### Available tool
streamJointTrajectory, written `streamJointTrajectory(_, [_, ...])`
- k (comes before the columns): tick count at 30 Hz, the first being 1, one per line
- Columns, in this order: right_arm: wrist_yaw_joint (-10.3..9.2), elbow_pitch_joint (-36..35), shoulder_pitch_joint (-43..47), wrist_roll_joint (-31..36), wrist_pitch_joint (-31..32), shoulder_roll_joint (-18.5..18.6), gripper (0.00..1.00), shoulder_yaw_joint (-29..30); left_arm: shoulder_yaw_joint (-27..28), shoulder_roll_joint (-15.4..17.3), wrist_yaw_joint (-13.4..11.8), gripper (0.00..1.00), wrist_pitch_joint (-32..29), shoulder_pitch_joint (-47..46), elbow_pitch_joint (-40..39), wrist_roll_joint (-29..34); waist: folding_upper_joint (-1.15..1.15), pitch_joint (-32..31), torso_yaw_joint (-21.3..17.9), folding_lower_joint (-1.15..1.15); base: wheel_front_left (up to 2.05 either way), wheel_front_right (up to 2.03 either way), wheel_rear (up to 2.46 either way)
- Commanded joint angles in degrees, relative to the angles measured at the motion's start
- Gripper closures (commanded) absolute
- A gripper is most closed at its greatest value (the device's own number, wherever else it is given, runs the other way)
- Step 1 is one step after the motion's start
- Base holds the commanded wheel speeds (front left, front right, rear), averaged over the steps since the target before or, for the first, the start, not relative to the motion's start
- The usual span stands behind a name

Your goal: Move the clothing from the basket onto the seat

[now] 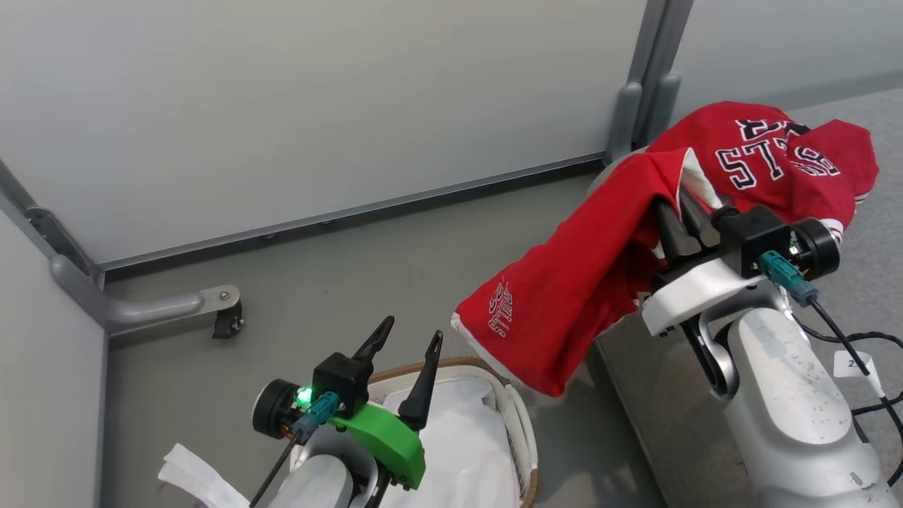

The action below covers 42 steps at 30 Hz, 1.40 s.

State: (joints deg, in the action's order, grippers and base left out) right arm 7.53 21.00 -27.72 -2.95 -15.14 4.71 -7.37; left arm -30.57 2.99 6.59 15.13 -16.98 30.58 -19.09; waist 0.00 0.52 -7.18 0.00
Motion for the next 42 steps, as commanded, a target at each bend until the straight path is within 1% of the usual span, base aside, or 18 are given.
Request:
streamJointTrajectory(1, [-0.08, -0.2, -0.3, 0.4, 0.0, 0.7, 1.00, 0.4, 0.2, 0.0, 0.2, 0.00, 0.0, 0.9, -0.3, 0.3, 0.00, 0.4, -2.6, 0.00, 0.00, 0.00, 0.00])
streamJointTrajectory(11, [-0.08, -0.9, 0.4, 0.4, 0.0, 3.5, 1.00, 2.9, -2.1, 0.0, 0.0, 0.00, 0.0, 0.1, -1.9, -0.8, 0.00, 2.4, -11.6, 0.00, 0.00, 0.00, 0.00])
streamJointTrajectory(15, [-0.08, -1.4, 0.7, 0.3, 0.0, 3.8, 1.00, 3.9, -3.1, 0.0, -0.1, 0.00, 0.0, -1.1, -1.7, -0.7, 0.00, 3.7, -13.9, 0.00, 0.00, 0.00, 0.00])
streamJointTrajectory(20, [-0.08, -1.6, 0.2, -0.1, 0.0, 3.9, 1.00, 4.5, -4.0, 0.0, 0.1, 0.00, 0.0, -2.1, -1.4, -0.3, 0.00, 5.0, -15.0, 0.00, 0.00, 0.00, 0.00])
streamJointTrajectory(25, [-0.08, -1.8, -2.4, 1.0, 0.0, 4.7, 1.00, 5.4, -5.2, 0.0, 0.3, 0.00, 0.0, -3.1, -1.7, 0.1, 0.00, 7.1, -13.7, 0.00, 0.00, 0.00, 0.00])
streamJointTrajectory(31, [-0.08, 0.0, -11.7, 0.9, 0.0, 8.7, 1.00, 7.1, -5.4, 0.0, 0.5, 0.00, 0.0, -5.0, -2.2, 0.8, 0.00, 10.8, -10.5, 0.00, 0.00, 0.00, 0.00])
streamJointTrajectory(37, [-0.08, 1.3, -25.4, 2.7, 0.0, 16.5, 1.00, 10.1, -5.8, 0.0, 0.7, 0.00, 0.0, -7.8, -3.3, 2.8, 0.00, 16.2, -5.9, 0.00, 0.00, 0.00, 0.00])
streamJointTrajectory(40, [-0.08, 2.0, -32.0, 3.4, 0.0, 20.1, 1.00, 13.8, -5.5, 0.1, 0.8, 0.00, 0.0, -9.0, -3.9, 3.9, 0.00, 19.1, -4.1, 0.00, 0.00, 0.00, 0.00])
streamJointTrajectory(42, [-0.08, 1.7, -35.1, 4.1, 0.0, 21.5, 1.00, 16.2, -5.2, 0.3, 0.9, 0.00, 0.0, -9.7, -4.5, 4.3, 0.00, 21.0, -3.2, 0.00, 0.00, 0.00, 0.00])
